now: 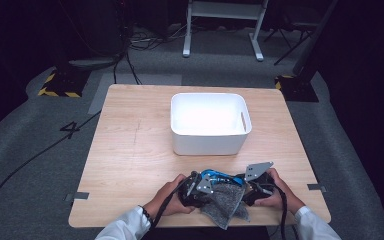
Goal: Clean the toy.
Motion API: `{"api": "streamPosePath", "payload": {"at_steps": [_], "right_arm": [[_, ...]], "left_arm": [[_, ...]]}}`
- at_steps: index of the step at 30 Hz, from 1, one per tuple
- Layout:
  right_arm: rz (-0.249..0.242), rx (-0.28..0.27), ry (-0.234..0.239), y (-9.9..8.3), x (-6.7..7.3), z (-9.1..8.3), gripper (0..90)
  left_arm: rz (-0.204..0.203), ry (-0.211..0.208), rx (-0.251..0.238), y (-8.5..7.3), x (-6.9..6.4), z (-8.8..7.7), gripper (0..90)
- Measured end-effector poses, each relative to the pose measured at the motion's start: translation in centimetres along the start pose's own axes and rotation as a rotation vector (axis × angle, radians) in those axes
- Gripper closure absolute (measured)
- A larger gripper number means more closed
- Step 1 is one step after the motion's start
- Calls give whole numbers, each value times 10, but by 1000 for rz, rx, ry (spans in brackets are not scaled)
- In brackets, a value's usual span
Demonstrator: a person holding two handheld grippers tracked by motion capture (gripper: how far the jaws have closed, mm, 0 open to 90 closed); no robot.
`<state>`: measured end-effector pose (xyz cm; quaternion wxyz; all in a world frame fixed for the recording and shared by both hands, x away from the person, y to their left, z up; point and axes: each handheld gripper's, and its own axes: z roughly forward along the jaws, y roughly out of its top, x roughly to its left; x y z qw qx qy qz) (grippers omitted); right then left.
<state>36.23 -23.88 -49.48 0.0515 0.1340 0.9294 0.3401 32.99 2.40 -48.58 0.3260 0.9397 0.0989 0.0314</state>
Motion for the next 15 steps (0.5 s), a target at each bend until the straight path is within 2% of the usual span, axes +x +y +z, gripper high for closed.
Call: {"api": "streamPosePath", "payload": {"at_steps": [2, 7, 10, 11, 14, 15], "right_arm": [[1, 5, 0, 0, 0, 0, 246], [-2, 10, 6, -1, 0, -2, 247], [-8, 7, 18, -3, 0, -4, 247], [-12, 4, 27, -4, 0, -5, 247], [-26, -5, 52, -6, 2, -5, 247], [-36, -7, 58, -5, 4, -5, 247]], "left_arm": [[12, 13, 9, -2, 1, -3, 758], [-4, 56, 13, -14, 10, -21, 759], [-65, 119, -11, -27, 20, -37, 761], [-109, 139, -38, -32, 27, -44, 761], [-192, 180, -94, -37, 42, -51, 762], [-208, 187, -106, -36, 44, -50, 761]]}}
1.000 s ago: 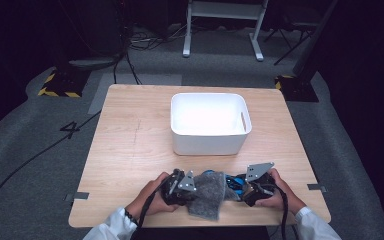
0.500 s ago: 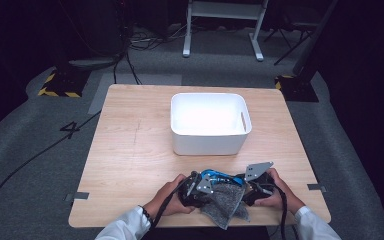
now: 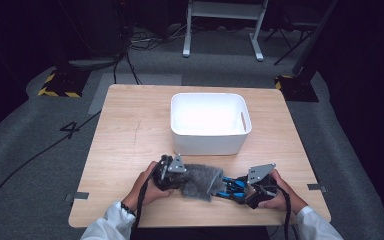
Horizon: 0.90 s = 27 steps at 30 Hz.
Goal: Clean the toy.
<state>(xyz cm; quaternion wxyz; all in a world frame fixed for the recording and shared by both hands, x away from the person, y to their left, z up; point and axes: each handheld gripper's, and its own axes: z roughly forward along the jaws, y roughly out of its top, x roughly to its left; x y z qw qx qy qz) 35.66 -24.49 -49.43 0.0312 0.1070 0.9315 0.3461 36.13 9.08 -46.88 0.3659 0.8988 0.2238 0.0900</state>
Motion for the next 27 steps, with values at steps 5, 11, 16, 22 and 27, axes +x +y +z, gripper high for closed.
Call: {"api": "streamPosePath", "payload": {"at_steps": [5, 11, 16, 22, 27], "right_arm": [[-35, -23, 33, 6, 6, 3, 247], [-78, -10, 46, 13, 13, 10, 247], [-83, 0, 41, 12, 14, 11, 246], [-75, 14, 34, 7, 12, 6, 245], [-66, 18, 21, 4, 12, 4, 246]], "left_arm": [[27, 63, 12, 18, -8, 21, 756], [49, 80, 32, 42, -15, 47, 728], [102, 48, 105, 49, -19, 69, 742], [142, 24, 145, 41, -17, 58, 757], [110, -24, 174, 22, -6, 38, 758]]}}
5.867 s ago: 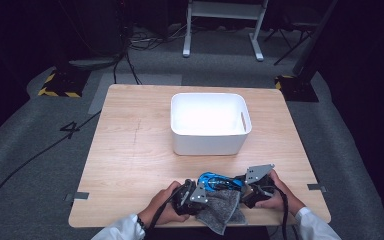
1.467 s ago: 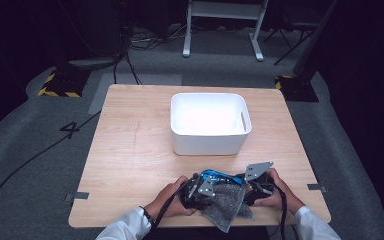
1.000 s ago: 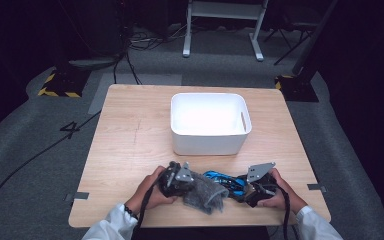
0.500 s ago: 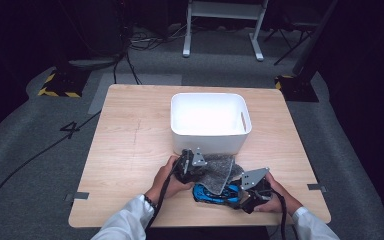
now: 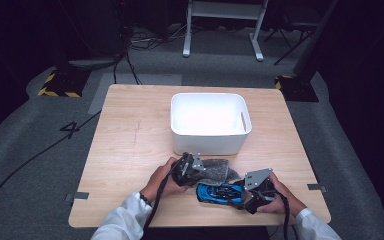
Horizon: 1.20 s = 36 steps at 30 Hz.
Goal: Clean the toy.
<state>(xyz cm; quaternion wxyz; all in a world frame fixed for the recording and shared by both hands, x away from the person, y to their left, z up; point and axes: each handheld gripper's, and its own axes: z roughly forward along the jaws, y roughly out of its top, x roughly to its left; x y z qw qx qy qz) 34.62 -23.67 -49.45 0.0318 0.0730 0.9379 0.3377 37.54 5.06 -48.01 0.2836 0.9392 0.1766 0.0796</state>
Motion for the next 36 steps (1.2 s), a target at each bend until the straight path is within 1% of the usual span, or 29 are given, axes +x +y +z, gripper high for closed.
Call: {"api": "streamPosePath", "payload": {"at_steps": [4, 7, 9, 10, 12, 13, 14, 15, 16, 18, 20, 21, 22, 23, 24, 25, 26, 27, 28, 29, 31, 33, 34, 36], "right_arm": [[1, 2, -1, 0, -1, -1, 245], [3, 5, -10, -1, -2, -1, 245], [6, 8, -14, -1, -2, -2, 245], [11, 10, -17, -1, -2, -2, 245], [13, 8, -24, -2, -4, -3, 245], [14, 7, -25, -3, -4, -3, 245], [14, 8, -30, -3, -4, -3, 245], [15, 9, -36, -2, -5, -3, 245], [17, 8, -40, -2, -5, -3, 244], [28, 9, -48, -2, -6, -3, 243], [31, 9, -62, -1, -7, -2, 243], [34, 8, -67, -1, -7, -2, 243], [39, 6, -70, -1, -7, -2, 243], [44, 6, -73, -1, -8, -2, 243], [52, 5, -79, 0, -8, -1, 243], [50, 5, -84, 0, -9, -1, 243], [55, 2, -87, 1, -9, 0, 243], [53, 4, -86, 1, -9, 0, 243], [58, 2, -85, 2, -9, 1, 243], [51, 7, -87, 3, -10, 1, 243], [54, 6, -84, 2, -10, 1, 243], [63, 6, -84, 2, -10, 0, 245], [63, 7, -83, 1, -10, 0, 245], [66, 9, -81, 1, -10, 0, 246]], "left_arm": [[-35, 0, 1, -20, 4, -13, 758], [-49, 11, 5, -33, 4, -22, 757], [-59, 15, -5, -41, 2, -27, 757], [-61, 8, -16, -45, 0, -29, 756], [-39, -17, -33, -48, -6, -31, 756], [-25, -36, -38, -47, -11, -31, 756], [-5, -70, -47, -45, -18, -31, 756], [15, -82, -54, -42, -25, -29, 755], [37, -97, -50, -38, -31, -28, 755], [74, -122, -68, -29, -42, -26, 754], [94, -134, -89, -20, -49, -24, 752], [89, -143, -103, -17, -50, -24, 750], [89, -166, -125, -12, -51, -23, 749], [93, -171, -129, -9, -53, -23, 749], [106, -168, -135, -5, -54, -21, 749], [104, -175, -151, -2, -55, -19, 749], [97, -190, -157, 0, -55, -18, 748], [99, -197, -153, 3, -56, -15, 749], [126, -184, -129, 7, -57, -11, 749], [131, -176, -109, 8, -59, -7, 750], [129, -182, -78, 7, -56, -3, 755], [119, -184, -70, 4, -52, -3, 758], [120, -180, -69, 1, -49, -4, 760], [107, -175, -57, -5, -43, -6, 762]]}}
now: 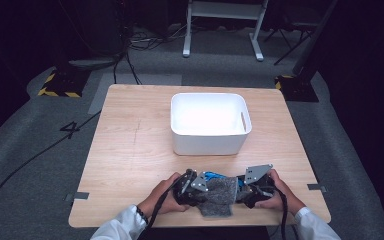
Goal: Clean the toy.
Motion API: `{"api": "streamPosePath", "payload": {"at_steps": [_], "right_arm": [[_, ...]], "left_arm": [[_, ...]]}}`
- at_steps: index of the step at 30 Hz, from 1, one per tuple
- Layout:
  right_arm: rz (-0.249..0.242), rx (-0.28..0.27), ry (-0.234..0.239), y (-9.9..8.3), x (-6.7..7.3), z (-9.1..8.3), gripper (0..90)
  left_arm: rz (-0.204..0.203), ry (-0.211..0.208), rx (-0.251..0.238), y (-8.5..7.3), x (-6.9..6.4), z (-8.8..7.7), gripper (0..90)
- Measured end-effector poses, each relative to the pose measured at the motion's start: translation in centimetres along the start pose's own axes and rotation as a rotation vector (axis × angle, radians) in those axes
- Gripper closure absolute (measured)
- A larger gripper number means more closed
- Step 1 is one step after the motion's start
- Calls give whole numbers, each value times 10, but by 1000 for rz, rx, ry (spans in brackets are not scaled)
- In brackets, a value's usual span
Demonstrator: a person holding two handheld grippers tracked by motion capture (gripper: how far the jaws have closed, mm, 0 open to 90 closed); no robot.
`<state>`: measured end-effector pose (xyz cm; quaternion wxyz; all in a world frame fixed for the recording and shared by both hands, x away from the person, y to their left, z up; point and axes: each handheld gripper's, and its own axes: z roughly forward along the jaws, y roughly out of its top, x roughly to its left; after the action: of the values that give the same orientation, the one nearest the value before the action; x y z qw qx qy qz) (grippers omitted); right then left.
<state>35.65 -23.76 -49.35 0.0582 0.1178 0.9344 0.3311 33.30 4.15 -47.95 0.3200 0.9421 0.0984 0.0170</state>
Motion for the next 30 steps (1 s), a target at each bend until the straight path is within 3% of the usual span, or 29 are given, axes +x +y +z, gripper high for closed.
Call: {"api": "streamPosePath", "payload": {"at_steps": [4, 8, 12, 17, 19, 22, 24, 27, 30], "right_arm": [[-4, 5, 7, -1, -1, -1, 246], [-3, 10, 16, -7, -3, -7, 246], [-7, 12, 29, -12, -7, -11, 245], [-6, 16, 36, -12, -8, -11, 243], [-1, 16, 39, -13, -9, -12, 241], [11, 16, 42, -15, -8, -14, 241], [12, 27, 39, -15, -7, -15, 242], [11, 29, 36, -16, -7, -16, 241], [8, 31, 34, -15, -7, -16, 241]], "left_arm": [[-55, 74, 28, -20, 13, -12, 761], [-175, 189, 32, -43, 36, -30, 761], [-224, 217, 42, -55, 42, -40, 759], [-221, 228, 31, -58, 37, -40, 725], [-204, 222, 21, -58, 35, -38, 644], [-208, 205, 4, -56, 33, -39, 454], [-208, 197, -29, -55, 33, -43, 389], [-242, 199, -119, -54, 32, -55, 261], [-218, 220, -159, -51, 29, -61, 158]]}}
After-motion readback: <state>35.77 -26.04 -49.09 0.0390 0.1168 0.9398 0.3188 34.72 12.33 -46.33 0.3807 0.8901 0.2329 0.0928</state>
